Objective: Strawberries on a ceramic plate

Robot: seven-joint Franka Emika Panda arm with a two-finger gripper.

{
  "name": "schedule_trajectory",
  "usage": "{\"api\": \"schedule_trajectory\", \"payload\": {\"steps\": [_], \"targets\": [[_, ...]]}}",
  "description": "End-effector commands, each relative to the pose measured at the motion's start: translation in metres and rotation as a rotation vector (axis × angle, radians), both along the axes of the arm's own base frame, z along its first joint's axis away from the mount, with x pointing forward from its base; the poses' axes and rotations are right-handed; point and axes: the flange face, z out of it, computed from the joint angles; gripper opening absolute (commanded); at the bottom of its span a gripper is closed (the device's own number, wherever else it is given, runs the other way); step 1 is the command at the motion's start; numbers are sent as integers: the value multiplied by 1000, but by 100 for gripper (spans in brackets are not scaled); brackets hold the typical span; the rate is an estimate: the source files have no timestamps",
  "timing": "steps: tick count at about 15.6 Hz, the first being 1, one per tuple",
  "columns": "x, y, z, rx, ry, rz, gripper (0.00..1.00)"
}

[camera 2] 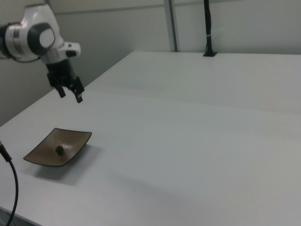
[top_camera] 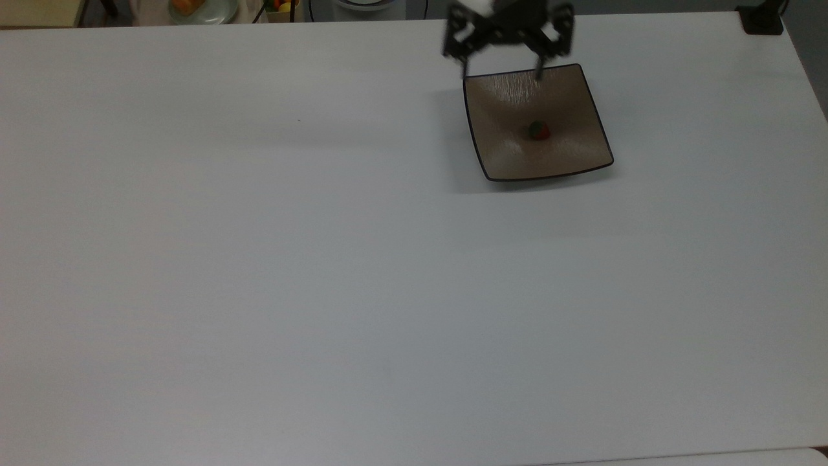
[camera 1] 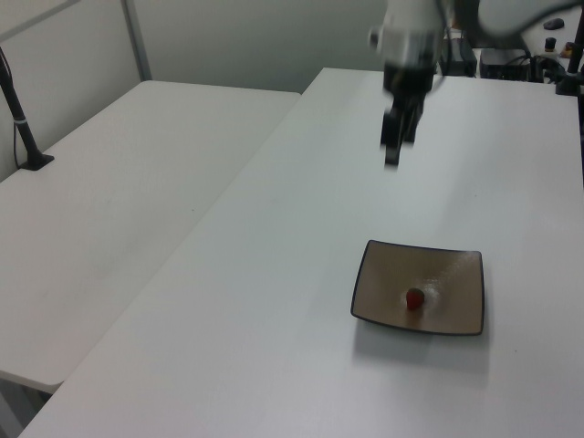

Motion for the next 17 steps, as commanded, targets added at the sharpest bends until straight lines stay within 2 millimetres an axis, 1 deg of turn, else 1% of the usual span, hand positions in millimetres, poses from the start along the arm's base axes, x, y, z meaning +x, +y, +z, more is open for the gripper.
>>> {"api": "schedule_trajectory", "payload": {"steps": [1,2,3,4,5,8,10,11,17], "targets": [[-9,-63,54,-12,5,-123,100],[-11,-82,61,-11,11,-152,100],[-11,-97,64,-10,17,-172,100],[-10,-111,62,-16,29,-145,100],[-9,-118,56,-19,38,-105,100],[-8,-121,56,-15,18,50,100],[-4,-121,58,-9,-15,108,100],[-2,-128,59,2,-20,95,100],[-3,-127,60,25,-15,84,100]]}}
